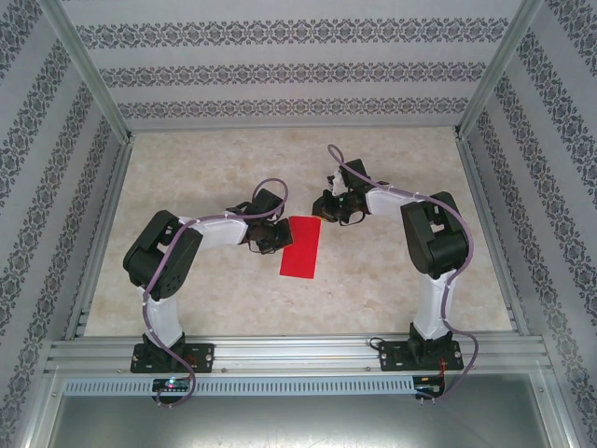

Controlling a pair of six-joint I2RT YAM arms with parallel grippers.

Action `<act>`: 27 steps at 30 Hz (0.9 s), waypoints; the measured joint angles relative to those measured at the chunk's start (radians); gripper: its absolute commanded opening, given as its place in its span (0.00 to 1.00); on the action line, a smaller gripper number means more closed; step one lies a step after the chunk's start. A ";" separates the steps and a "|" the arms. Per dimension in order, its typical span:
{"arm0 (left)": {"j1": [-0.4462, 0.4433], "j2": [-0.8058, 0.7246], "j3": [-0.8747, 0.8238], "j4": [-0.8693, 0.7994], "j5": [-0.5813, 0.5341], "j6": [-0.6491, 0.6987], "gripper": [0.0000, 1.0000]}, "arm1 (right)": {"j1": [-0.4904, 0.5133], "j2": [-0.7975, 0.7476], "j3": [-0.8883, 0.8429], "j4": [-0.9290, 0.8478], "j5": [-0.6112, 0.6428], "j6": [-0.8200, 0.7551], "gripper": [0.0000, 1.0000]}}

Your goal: Fold a paper plane with a square sheet of paper (pick it up from the middle)

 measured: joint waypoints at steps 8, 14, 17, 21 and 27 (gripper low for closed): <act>0.000 -0.001 0.000 -0.003 0.000 0.002 0.00 | -0.007 0.068 0.000 0.015 -0.011 0.019 0.10; 0.000 -0.002 0.000 -0.004 0.000 0.004 0.00 | -0.007 0.068 0.002 0.015 -0.018 0.026 0.10; 0.000 -0.002 0.000 -0.004 0.000 0.004 0.00 | -0.009 0.067 0.014 -0.006 -0.017 0.026 0.10; 0.000 -0.002 0.000 -0.004 0.000 0.004 0.00 | -0.009 0.054 0.032 -0.026 -0.017 0.023 0.11; 0.000 -0.002 0.000 -0.004 0.000 0.004 0.00 | -0.009 0.050 0.035 -0.027 -0.015 0.023 0.11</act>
